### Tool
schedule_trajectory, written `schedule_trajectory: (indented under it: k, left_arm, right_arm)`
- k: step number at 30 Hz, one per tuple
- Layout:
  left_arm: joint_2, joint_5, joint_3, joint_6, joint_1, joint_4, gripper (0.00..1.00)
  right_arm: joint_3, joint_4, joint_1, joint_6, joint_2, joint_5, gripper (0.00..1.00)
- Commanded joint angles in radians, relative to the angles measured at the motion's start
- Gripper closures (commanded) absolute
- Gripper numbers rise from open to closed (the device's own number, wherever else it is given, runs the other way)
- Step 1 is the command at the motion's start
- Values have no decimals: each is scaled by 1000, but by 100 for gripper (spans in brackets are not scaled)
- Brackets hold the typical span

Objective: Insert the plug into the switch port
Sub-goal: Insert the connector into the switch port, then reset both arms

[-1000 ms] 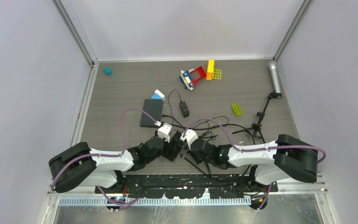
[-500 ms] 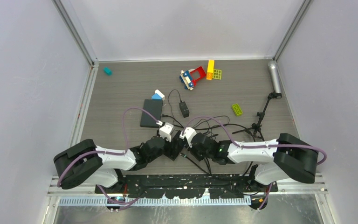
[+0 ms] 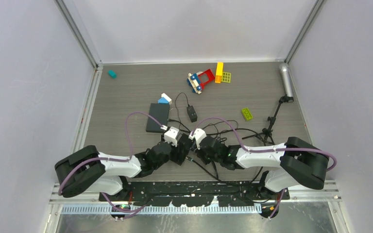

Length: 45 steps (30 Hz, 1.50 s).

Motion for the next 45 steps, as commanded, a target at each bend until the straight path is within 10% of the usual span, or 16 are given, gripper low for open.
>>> schedule_trajectory:
  k: [1, 7, 12, 26, 35, 45]
  left_arm:
    - [-89, 285, 38, -38, -101, -127, 31]
    - [-332, -13, 126, 3, -84, -418, 1]
    - [-553, -190, 190, -13, -68, -695, 0]
    - [-1013, -317, 215, -179, -63, -1226, 0]
    - [-933, -329, 375, -227, -63, -1400, 0]
    - [-836, -372, 426, -287, -64, -1479, 0]
  right_arm:
    - [4, 288, 0, 4, 4, -60, 100]
    - [-38, 245, 0, -36, 8, -143, 100]
    - [-24, 250, -2, -38, 18, -145, 99]
    - [232, -114, -110, 70, -197, -89, 29]
    - [482, -748, -209, 380, -389, 207, 24]
    - [381, -851, -210, 478, -820, 435, 22]
